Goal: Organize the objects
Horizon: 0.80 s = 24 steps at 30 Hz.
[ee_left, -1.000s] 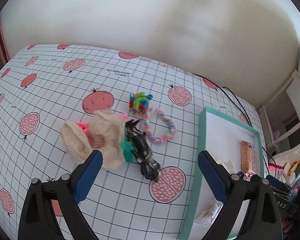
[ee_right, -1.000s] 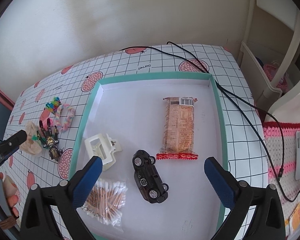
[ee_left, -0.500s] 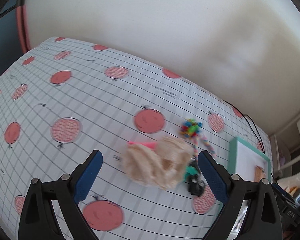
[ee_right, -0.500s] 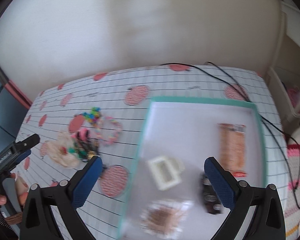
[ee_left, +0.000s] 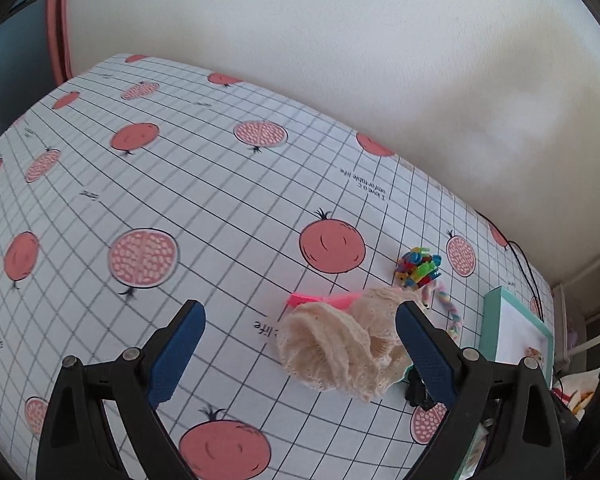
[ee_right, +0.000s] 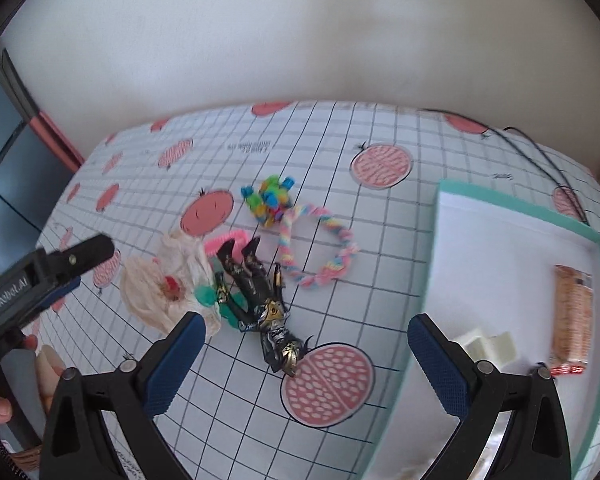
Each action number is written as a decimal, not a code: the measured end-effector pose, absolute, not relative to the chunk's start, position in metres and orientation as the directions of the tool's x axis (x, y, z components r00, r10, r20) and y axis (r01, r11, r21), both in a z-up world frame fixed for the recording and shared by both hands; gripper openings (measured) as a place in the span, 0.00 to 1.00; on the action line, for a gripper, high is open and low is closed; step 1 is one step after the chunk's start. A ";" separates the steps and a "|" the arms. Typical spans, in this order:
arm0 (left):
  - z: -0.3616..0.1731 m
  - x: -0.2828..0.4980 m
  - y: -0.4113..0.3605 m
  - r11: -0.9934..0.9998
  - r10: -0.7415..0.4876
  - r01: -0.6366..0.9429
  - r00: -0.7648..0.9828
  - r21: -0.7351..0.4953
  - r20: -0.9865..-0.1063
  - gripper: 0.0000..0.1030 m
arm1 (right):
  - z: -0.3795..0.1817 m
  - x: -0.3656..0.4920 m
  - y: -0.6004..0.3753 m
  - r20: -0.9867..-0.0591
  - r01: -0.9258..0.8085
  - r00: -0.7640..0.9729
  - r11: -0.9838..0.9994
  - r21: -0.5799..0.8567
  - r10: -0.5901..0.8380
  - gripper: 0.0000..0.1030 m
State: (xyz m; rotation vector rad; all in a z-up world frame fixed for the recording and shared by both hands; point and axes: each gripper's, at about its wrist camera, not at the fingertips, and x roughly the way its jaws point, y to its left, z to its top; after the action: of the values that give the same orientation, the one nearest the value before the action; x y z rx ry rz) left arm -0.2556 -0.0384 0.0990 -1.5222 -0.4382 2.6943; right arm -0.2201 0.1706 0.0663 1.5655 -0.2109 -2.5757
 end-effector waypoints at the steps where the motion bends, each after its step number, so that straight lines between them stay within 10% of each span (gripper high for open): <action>1: 0.095 -0.258 -0.037 -0.961 0.151 0.123 -0.521 -0.249 -0.840 0.93 | 0.062 -0.221 0.169 -0.876 0.032 -0.451 -0.984 0.176 -0.171 0.96; 24: 0.049 -0.275 -0.014 -0.970 0.162 0.095 -0.439 -0.225 -0.884 0.89 | 0.025 -0.231 0.147 -0.901 0.067 -0.391 -0.982 0.178 -0.190 0.56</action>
State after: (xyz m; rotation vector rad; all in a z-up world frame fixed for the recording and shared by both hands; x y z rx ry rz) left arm -0.2749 -0.0144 0.0486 -1.6416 -0.3769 2.6046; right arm -0.2311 0.1475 0.0254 1.6371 -0.1690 -2.4930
